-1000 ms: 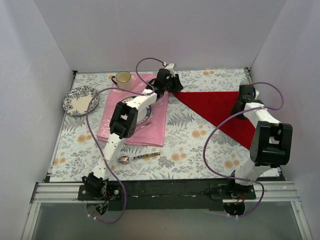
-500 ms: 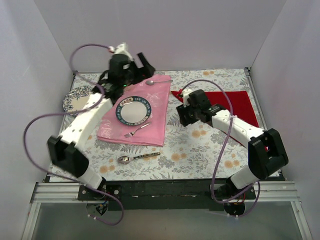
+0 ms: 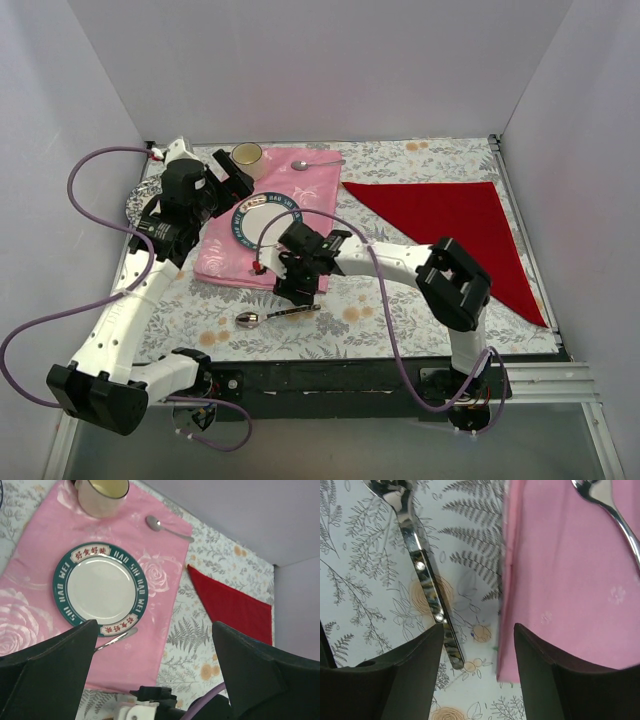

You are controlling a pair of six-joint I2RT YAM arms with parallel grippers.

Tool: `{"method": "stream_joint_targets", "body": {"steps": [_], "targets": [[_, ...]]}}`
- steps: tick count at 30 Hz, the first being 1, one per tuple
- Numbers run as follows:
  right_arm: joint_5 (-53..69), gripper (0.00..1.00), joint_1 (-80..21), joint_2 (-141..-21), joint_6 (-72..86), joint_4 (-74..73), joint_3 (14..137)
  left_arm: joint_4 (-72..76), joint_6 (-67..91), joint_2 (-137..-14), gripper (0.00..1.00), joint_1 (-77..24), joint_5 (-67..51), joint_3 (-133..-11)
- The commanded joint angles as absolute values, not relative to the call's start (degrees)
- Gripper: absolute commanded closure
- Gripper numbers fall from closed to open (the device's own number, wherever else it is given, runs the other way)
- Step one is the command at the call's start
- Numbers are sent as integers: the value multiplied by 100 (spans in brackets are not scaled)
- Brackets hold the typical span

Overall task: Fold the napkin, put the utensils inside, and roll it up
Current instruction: Grab a utensil with the right arm

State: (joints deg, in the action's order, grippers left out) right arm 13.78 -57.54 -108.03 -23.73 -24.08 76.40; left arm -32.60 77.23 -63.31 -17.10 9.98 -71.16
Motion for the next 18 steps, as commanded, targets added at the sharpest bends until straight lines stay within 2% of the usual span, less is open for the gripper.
{"method": "stream_joint_targets", "body": {"steps": [1,8,18], "targets": [[1319,35,-6134,-11301,-2751,-3242,8717,-3375,7735,-6126,2,-1731,818,-6970],[1187,37,-6486,-11637,-2681,-3401,9026,-3375,7673,-5985,2,-1731,835,-6856],[598,46,-6767,-11839,-2566,-3217,8780,-3436,7611,-5924,2,-1731,967,-6864]]}}
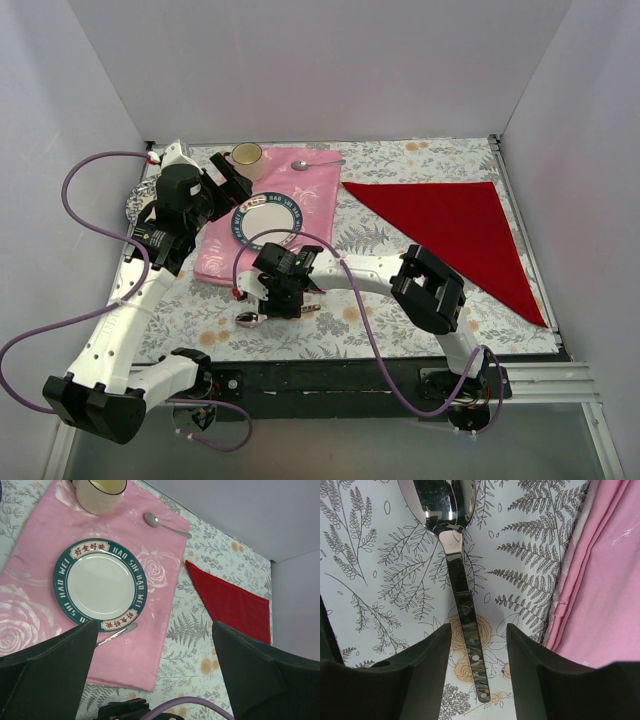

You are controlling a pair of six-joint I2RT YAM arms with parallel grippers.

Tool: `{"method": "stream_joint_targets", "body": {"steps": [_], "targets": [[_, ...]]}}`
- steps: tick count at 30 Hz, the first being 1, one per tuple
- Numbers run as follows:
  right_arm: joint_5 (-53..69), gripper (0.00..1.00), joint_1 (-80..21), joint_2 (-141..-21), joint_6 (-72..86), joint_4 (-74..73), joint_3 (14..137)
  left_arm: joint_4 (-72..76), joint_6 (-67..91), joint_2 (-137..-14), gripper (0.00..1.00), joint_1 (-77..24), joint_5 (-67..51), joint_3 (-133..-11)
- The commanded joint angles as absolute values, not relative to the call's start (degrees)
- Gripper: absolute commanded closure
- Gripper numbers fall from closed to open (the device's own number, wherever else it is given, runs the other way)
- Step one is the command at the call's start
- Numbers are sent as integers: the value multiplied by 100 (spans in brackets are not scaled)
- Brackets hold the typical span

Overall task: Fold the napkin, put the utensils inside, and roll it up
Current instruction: Grab a utensil with the right arm

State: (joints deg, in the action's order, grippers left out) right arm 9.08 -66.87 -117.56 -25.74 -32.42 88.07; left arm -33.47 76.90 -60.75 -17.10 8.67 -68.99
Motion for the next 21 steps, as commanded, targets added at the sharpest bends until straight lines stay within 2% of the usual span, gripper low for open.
{"method": "stream_joint_targets", "body": {"steps": [1,8,10,12,14,15,21], "targets": [[476,46,-6794,-11856,-2558,-3182,8763,-3428,7620,-5924,2,-1731,958,-6864],[237,56,-6891,-11777,-2680,-2892,8420,-3445,7629,-5924,2,-1731,958,-6864],[429,72,-6908,-11830,-2715,-2935,8420,-3437,7629,-5924,2,-1731,958,-6864],[614,82,-6908,-11839,-2760,-2988,8411,-3445,7611,-5924,2,-1731,967,-6873],[747,87,-6917,-11743,-2777,-2936,8332,-3445,7576,-5924,2,-1731,1019,-6891],[799,97,-6917,-11638,-2769,-2744,8280,-3437,7559,-5933,2,-1731,1046,-6899],[221,99,-6812,-9873,-2689,-1749,7427,-3498,7164,-6117,2,-1731,1564,-7153]]}}
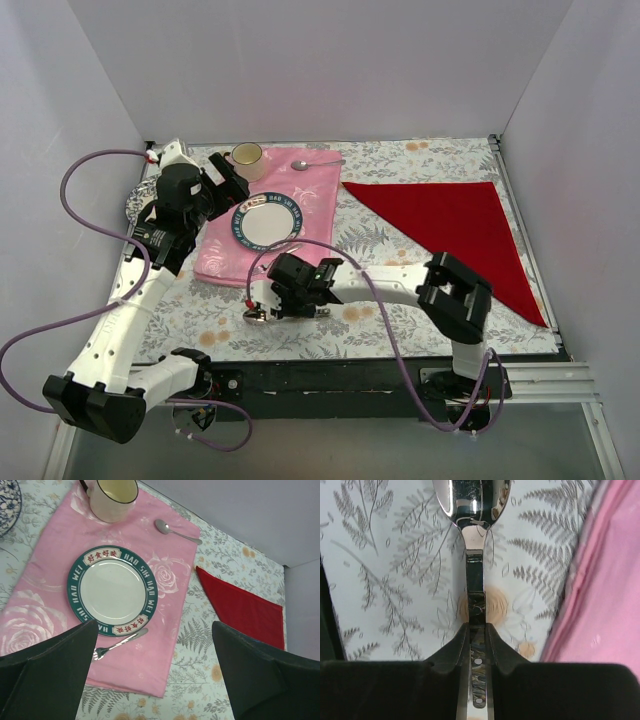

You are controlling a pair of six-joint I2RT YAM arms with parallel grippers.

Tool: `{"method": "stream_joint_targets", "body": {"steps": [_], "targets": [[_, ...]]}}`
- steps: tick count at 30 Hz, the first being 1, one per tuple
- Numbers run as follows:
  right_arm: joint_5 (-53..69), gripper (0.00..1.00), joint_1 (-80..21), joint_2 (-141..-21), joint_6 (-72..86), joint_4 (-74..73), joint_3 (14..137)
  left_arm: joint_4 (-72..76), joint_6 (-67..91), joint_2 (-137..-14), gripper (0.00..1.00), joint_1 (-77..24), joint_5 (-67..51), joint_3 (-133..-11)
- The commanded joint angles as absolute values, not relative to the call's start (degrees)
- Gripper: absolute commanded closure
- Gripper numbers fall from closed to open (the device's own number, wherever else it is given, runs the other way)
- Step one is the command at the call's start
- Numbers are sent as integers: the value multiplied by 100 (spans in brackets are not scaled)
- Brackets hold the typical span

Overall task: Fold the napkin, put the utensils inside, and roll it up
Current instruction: Grab a utensil with the right arm, then place the utensil onto the napkin

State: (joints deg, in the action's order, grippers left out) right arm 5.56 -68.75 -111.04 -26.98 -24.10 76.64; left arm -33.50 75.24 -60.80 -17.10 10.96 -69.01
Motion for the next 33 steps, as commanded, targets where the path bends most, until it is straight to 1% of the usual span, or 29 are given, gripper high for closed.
{"method": "stream_joint_targets", "body": {"steps": [1,3,4,6,7,8,9,11,12,13,14,15,18,20,21,25,27,31,33], "targets": [[-181,99,-6638,-9740,-2637,-1836,7418,-3515,7128,-6135,2,-1731,1625,-7189],[-491,99,-6339,-9337,-2523,-1994,7409,-3612,7189,-6178,2,-1731,1810,-7277],[-492,99,-5919,-9203,-2488,-2195,7374,-3621,7207,-6196,2,-1723,1828,-7295],[-388,99,-5399,-8844,-2574,-2425,7243,-3612,7216,-6257,2,-1749,1741,-7286],[-73,99,-4857,-8764,-2888,-2608,7199,-3586,7207,-6284,2,-1766,1714,-7234],[-210,99,-4617,-8684,-2935,-2680,7007,-3560,7198,-6310,2,-1793,1679,-7199],[-437,99,-4136,-8562,-2988,-2672,6918,-3525,7198,-6389,2,-1810,1574,-7163],[-518,99,-3554,-8517,-3137,-2733,6760,-3489,7189,-6460,2,-1872,1486,-7128],[-597,99,-2994,-8508,-3138,-2699,6611,-3446,7181,-6486,2,-1924,1485,-7119],[-563,99,-2727,-8525,-3155,-2690,6514,-3428,7128,-6530,2,-1986,1511,-7128],[-589,99,-2490,-8551,-3225,-2681,6460,-3410,7102,-6574,2,-2143,1555,-7145],[-519,99,-2009,-8604,-3260,-2681,6364,-3410,7067,-6600,2,-2232,1686,-7163],[-449,99,-1234,-8718,-3611,-2549,6153,-3375,6900,-6706,2,-2653,1898,-7172],[-536,99,-1012,-8754,-3779,-2330,5934,-3340,6795,-6741,2,-2935,2056,-7102],[-310,99,-793,-8771,-3945,-2207,5872,-3331,6759,-6759,2,-3023,2109,-7084],[-150,99,-441,-8991,-4298,-1987,5722,-3235,6426,-6829,2,-3654,2626,-7049],[208,99,-291,-9105,-4342,-1995,5739,-3173,6276,-6829,2,-3805,2777,-7040],[272,99,-150,-9219,-4588,-1863,5651,-3085,6126,-6777,2,-4008,2979,-6944],[534,99,-62,-9246,-4597,-1855,5678,-3067,6100,-6741,2,-4017,2962,-6873]]}}
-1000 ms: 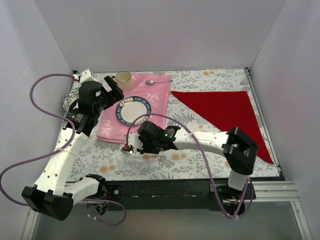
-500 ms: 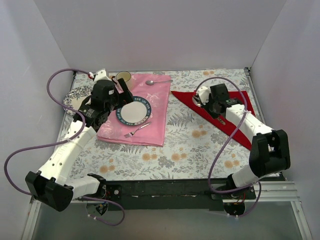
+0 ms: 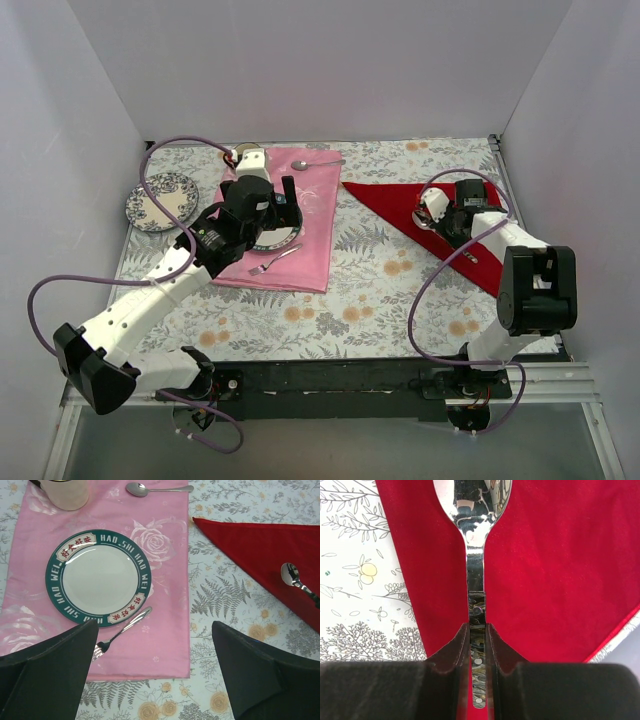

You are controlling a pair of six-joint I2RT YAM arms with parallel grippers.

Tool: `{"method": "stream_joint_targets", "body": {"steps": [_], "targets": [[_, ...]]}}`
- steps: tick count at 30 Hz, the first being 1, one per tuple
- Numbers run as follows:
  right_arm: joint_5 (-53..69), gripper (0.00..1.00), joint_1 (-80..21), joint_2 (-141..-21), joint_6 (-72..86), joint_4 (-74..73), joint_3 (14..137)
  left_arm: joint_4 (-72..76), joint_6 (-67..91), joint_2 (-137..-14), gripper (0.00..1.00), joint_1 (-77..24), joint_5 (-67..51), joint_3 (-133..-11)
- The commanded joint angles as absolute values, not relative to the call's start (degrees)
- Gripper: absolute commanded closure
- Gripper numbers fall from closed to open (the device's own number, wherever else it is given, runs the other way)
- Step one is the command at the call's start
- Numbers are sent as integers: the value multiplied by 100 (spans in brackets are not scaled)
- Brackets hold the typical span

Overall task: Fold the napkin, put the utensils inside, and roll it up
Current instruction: Place the utensil onto the napkin

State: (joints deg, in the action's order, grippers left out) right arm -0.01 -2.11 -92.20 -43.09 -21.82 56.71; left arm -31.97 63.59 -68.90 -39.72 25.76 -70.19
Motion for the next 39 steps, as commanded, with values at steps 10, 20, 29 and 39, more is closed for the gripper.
{"method": "stream_joint_targets", "body": {"steps": [10,20,29,39], "targets": [[809,99,-61,-9571,-4561,-1916,5836,-3076,6056,-6767,2,-4025,2979,-6899],[738,99,-53,-9554,-4676,-1854,5783,-3076,6021,-6776,2,-4025,2971,-6899],[554,99,-53,-9624,-4842,-1828,5722,-3076,5994,-6759,2,-4025,2988,-6891],[562,99,-53,-9615,-4843,-1731,5581,-3076,5994,-6759,2,-4025,2971,-6873]]}}
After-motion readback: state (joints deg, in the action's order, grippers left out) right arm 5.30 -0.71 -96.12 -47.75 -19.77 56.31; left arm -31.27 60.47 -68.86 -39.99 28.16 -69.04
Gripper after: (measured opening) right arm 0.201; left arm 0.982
